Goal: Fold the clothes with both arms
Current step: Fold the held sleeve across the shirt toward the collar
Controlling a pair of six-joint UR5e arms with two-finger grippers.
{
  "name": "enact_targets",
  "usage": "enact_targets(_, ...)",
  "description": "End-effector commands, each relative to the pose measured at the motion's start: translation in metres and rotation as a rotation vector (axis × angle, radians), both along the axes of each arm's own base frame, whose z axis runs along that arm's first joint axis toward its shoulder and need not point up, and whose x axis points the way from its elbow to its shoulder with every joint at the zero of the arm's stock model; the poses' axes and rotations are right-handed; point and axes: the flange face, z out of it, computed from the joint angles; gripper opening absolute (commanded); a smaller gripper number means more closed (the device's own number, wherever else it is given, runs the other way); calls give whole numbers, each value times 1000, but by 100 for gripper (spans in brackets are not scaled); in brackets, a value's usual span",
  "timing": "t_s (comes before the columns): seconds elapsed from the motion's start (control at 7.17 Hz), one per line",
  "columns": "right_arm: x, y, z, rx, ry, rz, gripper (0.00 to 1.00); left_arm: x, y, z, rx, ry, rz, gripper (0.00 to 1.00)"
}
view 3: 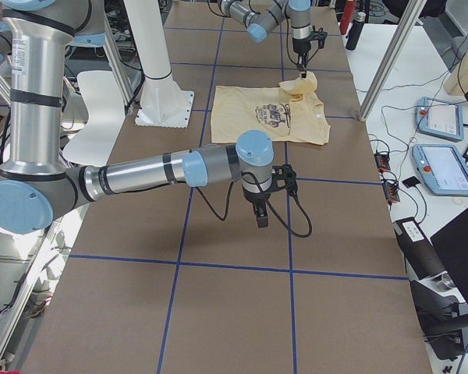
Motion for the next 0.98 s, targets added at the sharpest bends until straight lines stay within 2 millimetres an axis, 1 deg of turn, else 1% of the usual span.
enact_targets(0.0,5,6,9,-9,3,5,100,69,11,-32,-93,-11,-67,0)
enact_targets(0.14,5,8,10,-12,3,5,100,102,9,-47,-145,54,-122,0)
enact_targets(0.28,5,7,10,-10,3,5,100,113,13,-46,-136,79,-141,98)
enact_targets(0.42,4,6,7,-7,-1,5,100,114,14,-49,-141,86,-168,100)
enact_targets(0.7,4,4,-1,-1,-12,12,100,113,15,-51,-129,86,-160,100)
enact_targets(0.84,3,4,-9,-12,-13,38,100,107,23,-55,-105,103,-138,100)
